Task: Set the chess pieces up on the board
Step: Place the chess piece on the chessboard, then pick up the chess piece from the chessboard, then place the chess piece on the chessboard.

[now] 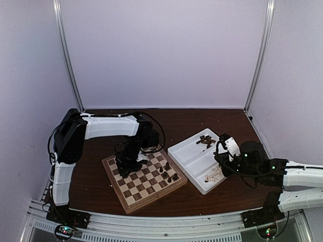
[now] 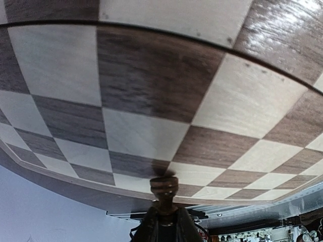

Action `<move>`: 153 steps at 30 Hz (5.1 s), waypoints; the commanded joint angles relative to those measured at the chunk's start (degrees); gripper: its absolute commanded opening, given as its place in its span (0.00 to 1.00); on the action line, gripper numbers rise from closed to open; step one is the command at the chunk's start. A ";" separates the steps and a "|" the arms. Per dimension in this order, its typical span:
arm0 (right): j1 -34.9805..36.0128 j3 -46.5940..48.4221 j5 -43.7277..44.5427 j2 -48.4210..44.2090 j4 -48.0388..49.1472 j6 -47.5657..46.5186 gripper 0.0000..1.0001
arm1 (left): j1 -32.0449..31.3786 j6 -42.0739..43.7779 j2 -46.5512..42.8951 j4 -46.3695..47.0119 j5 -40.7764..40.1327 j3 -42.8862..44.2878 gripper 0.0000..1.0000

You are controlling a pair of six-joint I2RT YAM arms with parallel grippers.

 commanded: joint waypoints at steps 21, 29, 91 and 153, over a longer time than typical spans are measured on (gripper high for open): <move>-0.41 -0.35 1.61 0.24 1.16 0.30 0.09 | -0.79 -3.07 -20.10 18.81 -1.67 -11.79 0.46; -0.66 -0.54 0.86 0.10 1.42 0.26 0.09 | -0.98 -11.58 -41.42 37.30 -8.09 -30.58 0.74; -1.00 -0.79 0.30 -0.12 1.62 0.48 0.10 | 0.16 -27.33 -29.55 44.97 -1.23 -35.44 0.09; -1.10 -0.69 0.38 0.18 1.51 0.56 0.10 | -2.29 -18.28 -7.53 48.32 6.92 -8.81 0.05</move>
